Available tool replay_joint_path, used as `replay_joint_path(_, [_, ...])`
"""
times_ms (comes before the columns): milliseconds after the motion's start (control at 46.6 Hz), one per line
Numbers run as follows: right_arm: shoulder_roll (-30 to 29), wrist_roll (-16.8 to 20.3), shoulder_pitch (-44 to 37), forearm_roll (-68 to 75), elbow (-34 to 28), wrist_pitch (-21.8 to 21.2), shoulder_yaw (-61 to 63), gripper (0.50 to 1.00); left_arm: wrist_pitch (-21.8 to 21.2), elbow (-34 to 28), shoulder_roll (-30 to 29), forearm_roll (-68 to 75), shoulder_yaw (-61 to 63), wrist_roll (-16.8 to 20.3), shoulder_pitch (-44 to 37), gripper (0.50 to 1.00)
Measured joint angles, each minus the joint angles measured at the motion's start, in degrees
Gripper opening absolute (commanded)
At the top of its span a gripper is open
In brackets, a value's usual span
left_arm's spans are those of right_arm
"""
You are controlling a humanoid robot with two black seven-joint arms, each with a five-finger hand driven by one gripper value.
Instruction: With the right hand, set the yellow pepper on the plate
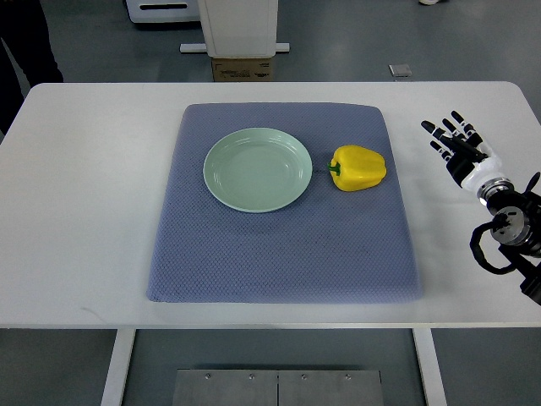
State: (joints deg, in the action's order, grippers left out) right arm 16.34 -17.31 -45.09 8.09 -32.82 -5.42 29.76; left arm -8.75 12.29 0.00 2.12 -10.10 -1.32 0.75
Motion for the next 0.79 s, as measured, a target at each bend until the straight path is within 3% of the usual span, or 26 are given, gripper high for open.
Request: replay_joint_path(793, [0.2, 0.0, -0.3, 0.0, 0.0, 0.0, 0.0, 1.0, 0.1, 0.0, 0.0, 0.0, 0.1, 0.0, 0.0, 1.0])
